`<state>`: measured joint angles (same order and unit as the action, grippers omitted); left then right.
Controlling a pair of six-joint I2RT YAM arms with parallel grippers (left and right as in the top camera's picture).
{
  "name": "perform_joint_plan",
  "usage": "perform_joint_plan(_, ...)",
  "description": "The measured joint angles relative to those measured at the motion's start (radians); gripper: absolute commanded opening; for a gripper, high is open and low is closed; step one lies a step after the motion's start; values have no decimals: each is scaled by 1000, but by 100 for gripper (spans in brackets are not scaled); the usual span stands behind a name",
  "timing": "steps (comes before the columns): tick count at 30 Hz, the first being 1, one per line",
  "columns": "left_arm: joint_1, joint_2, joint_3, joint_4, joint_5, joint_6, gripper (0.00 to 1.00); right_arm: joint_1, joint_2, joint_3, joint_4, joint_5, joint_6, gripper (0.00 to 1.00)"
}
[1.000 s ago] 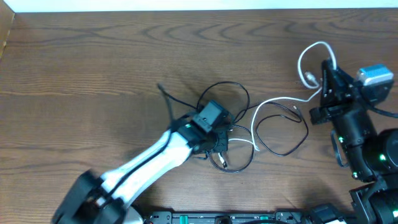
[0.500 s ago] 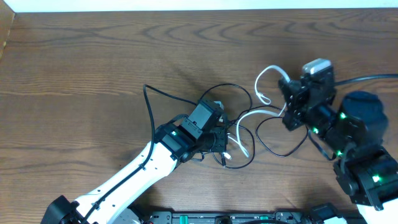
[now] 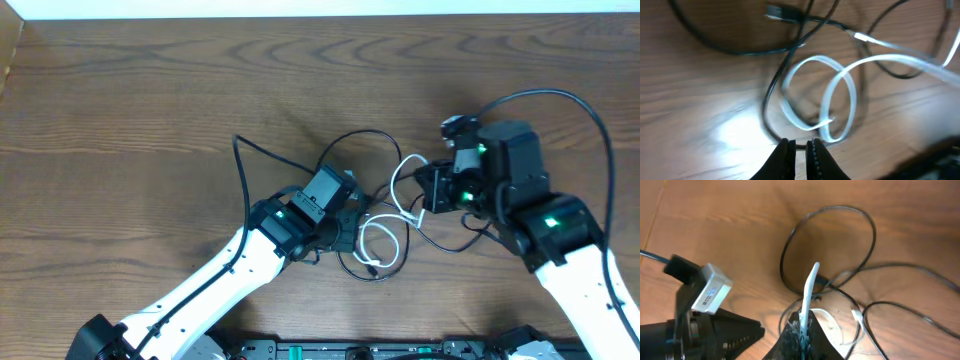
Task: Untangle cables
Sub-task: 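Bring the right gripper back leftward toward the left gripper over the cables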
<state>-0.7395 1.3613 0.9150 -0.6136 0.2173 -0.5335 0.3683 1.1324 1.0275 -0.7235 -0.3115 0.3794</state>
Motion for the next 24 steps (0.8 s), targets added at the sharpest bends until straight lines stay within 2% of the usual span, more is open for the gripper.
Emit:
perform_joint_plan(13, 0, 62, -8, -87, -139, 14, 17, 57, 20, 0, 37, -8, 16, 1)
perform_joint_plan(15, 0, 84, -9, -87, -145, 20, 35, 61, 20, 0, 50, -9, 16, 1)
perform_joint_plan(16, 0, 98, -9, -88, -146, 16, 47, 61, 20, 0, 60, -10, 16, 1)
perform_joint_plan(18, 0, 116, -9, -93, -145, 16, 59, 61, 20, 0, 78, -10, 16, 1)
perform_joint_plan(20, 4, 132, -9, -98, -134, 13, 66, 61, 18, 0, 87, -11, 16, 1)
perform_joint_plan(24, 30, 140, -10, -106, -76, 16, 68, 62, 17, 0, 88, -10, 16, 1)
